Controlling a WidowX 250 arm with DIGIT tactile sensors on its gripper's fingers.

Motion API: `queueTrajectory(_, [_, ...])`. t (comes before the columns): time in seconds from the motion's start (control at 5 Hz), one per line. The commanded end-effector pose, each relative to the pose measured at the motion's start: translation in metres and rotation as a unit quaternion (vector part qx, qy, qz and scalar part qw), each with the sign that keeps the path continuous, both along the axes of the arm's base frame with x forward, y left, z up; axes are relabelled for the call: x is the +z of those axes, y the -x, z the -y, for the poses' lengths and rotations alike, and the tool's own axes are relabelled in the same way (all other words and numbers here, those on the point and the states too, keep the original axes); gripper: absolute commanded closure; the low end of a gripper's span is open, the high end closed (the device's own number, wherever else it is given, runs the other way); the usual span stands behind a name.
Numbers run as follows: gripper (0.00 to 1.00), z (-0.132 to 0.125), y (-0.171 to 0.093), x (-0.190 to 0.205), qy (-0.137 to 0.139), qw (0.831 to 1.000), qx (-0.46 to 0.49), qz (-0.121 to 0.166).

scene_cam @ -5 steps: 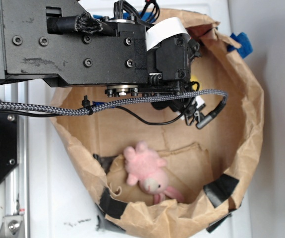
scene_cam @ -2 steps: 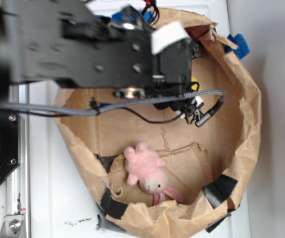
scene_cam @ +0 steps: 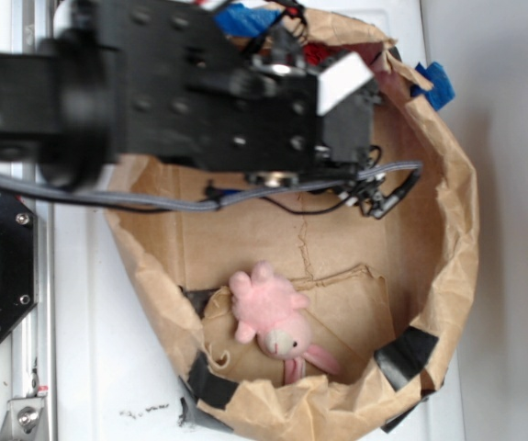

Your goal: Grab the red paper.

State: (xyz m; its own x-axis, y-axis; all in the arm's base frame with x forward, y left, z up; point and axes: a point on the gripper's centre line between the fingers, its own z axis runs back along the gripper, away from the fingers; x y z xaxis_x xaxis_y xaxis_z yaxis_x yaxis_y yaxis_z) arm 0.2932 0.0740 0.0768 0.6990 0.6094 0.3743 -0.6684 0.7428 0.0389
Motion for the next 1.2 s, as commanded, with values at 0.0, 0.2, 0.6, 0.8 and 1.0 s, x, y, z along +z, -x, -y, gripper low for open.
queueTrajectory(0.0, [0.0, -0.009, -0.029, 0.015, 0.009, 0.999, 0.03, 0.026])
queueTrajectory(0.2, [0.0, -0.006, -0.026, 0.018, 0.012, 0.999, 0.023, 0.036])
queueTrajectory(0.6, [0.0, -0.017, -0.014, 0.014, -0.007, 0.999, 0.029, 0.034])
queueTrajectory(0.8, [0.0, -0.02, -0.007, 0.013, -0.005, 0.998, 0.054, 0.038])
queueTrajectory(1.0, [0.0, -0.023, 0.004, 0.015, -0.002, 0.996, 0.076, 0.043])
